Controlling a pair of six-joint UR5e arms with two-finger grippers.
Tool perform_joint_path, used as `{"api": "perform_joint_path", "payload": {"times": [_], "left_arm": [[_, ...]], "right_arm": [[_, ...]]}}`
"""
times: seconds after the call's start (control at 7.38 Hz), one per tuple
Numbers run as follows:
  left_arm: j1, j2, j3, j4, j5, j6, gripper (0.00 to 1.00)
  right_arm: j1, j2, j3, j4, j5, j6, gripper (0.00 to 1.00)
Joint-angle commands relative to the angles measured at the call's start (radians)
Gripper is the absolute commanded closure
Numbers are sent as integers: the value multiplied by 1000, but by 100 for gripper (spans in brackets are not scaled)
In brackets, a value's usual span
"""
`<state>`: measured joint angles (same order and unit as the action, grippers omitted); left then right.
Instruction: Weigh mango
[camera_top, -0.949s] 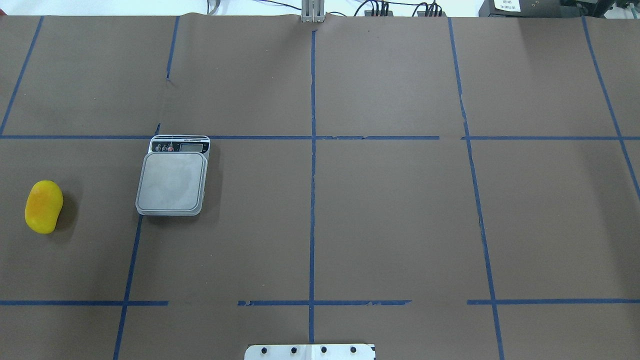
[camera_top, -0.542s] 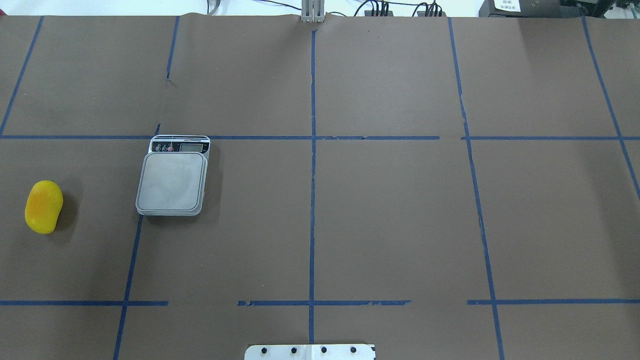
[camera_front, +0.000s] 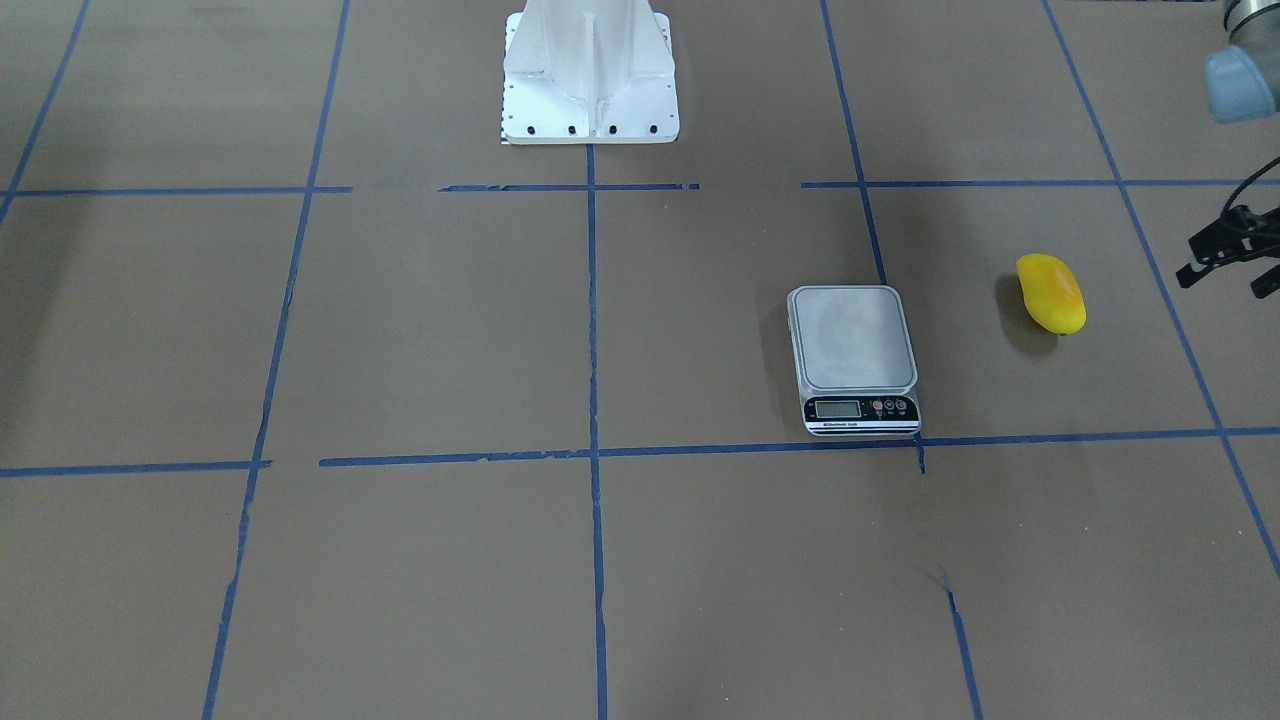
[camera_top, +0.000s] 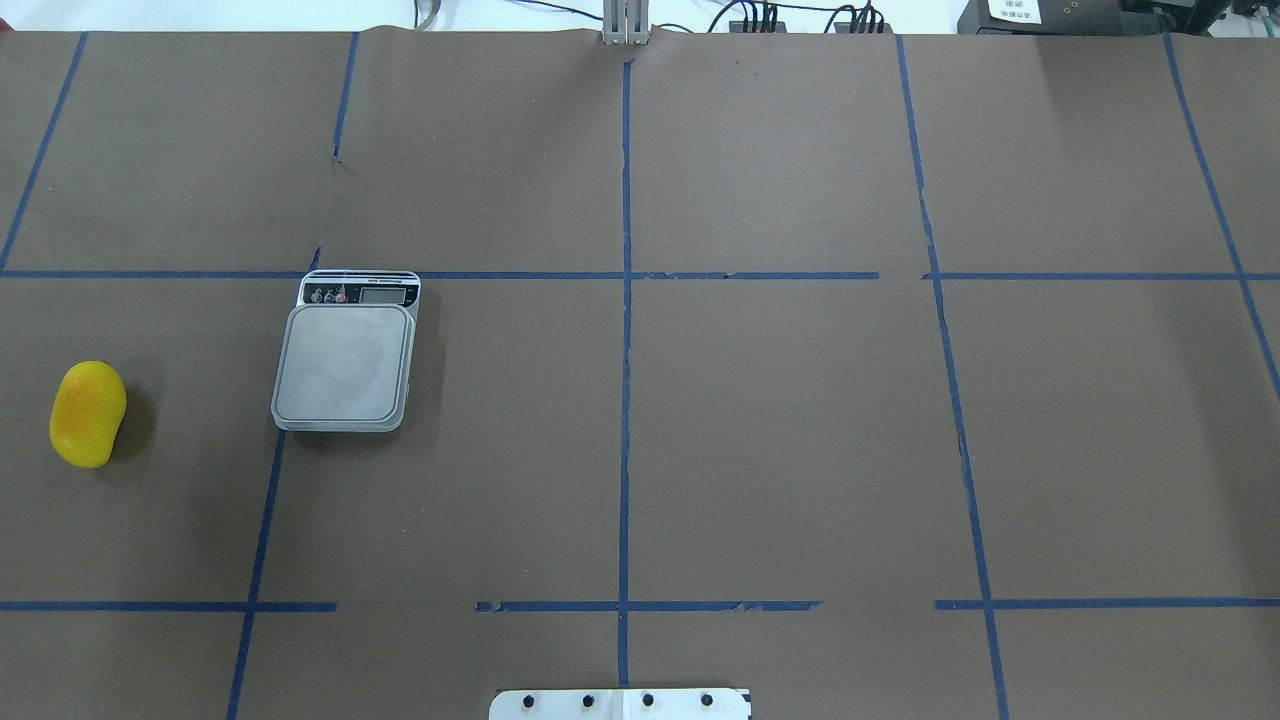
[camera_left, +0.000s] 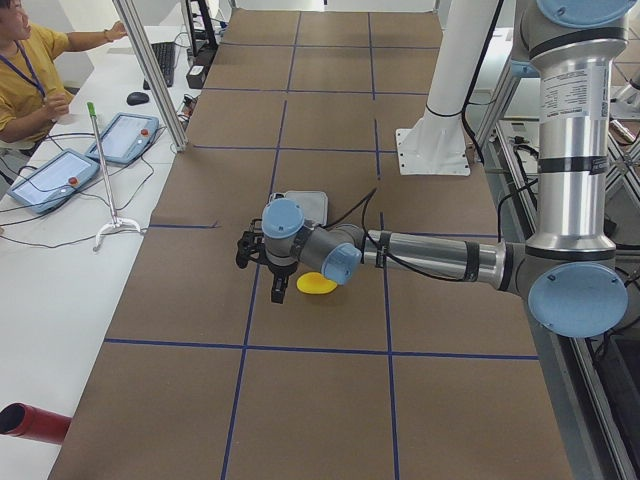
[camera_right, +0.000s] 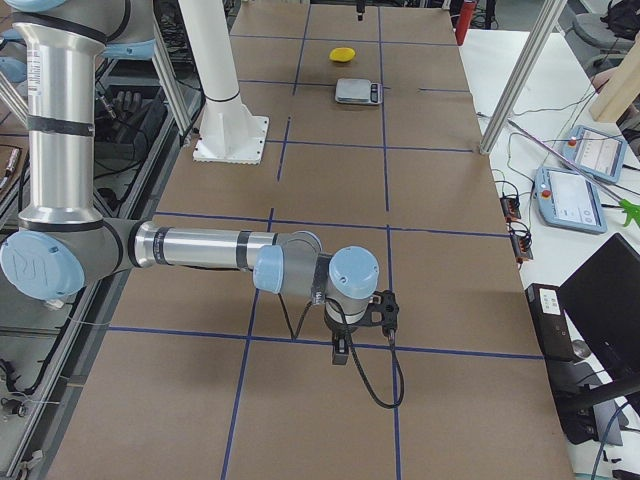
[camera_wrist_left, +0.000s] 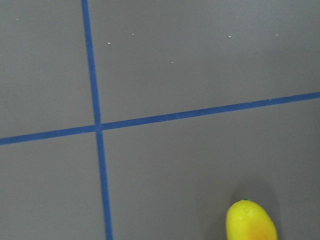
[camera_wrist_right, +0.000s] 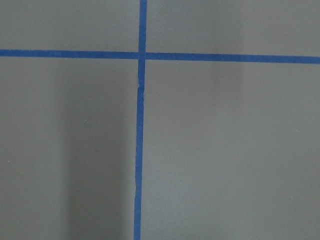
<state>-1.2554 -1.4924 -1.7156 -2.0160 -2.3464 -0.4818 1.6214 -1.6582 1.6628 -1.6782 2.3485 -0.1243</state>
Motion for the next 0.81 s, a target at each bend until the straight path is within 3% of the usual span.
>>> {"api": "perform_joint_path", "payload": {"times": [0.0,0.27,0.68], "left_arm": [[196,27,-12,-125,125,-263,0],[260,52,-10,-125,176,-302,0],[320,50,8,-127,171,-354,0]], "right_arm": [[0,0,0,0,0,0,0],[0,0,0,0,0,0,0],[0,0,0,0,0,0,0]]}}
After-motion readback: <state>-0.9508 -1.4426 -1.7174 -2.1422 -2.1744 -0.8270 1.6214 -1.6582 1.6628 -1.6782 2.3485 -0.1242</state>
